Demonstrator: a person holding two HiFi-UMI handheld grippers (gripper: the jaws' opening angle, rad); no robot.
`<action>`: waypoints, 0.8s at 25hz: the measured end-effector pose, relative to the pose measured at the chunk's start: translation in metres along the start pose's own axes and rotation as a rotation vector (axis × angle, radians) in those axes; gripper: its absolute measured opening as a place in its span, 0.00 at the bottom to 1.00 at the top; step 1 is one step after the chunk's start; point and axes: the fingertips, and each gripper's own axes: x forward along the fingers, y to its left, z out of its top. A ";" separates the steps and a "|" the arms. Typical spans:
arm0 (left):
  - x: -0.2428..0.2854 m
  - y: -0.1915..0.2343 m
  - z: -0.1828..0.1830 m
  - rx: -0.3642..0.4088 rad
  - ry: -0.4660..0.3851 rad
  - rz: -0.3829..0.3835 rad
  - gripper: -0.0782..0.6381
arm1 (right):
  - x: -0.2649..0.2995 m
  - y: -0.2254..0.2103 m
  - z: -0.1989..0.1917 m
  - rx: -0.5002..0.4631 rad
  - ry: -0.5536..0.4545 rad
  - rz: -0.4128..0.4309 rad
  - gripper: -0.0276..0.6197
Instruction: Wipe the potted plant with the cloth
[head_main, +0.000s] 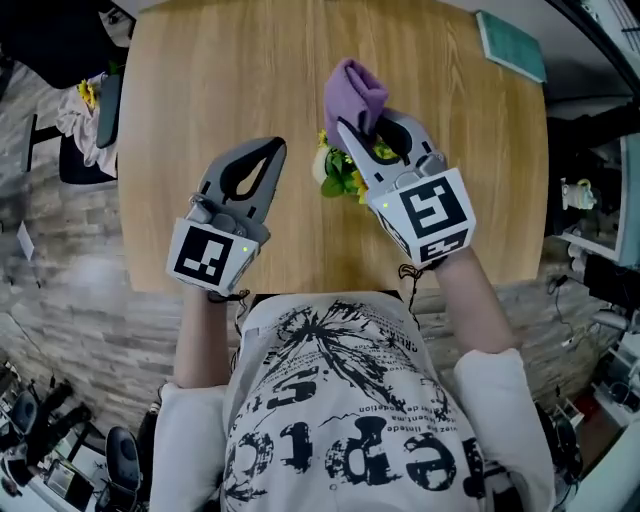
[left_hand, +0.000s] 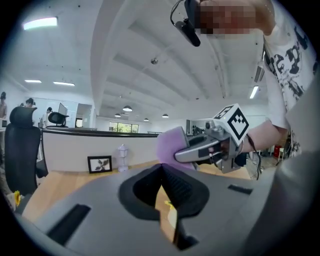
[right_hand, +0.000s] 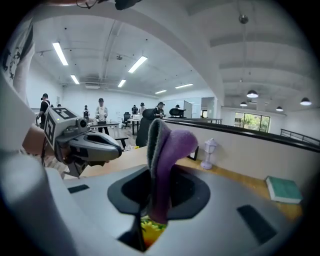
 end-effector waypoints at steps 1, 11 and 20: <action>-0.005 0.007 0.001 -0.001 -0.003 -0.004 0.11 | 0.004 0.006 0.000 0.011 0.002 -0.011 0.16; -0.064 0.056 -0.017 -0.029 0.003 -0.084 0.11 | 0.049 0.082 -0.045 0.223 0.073 -0.136 0.16; -0.077 0.070 -0.055 -0.102 0.033 -0.147 0.11 | 0.096 0.105 -0.116 0.359 0.284 -0.239 0.16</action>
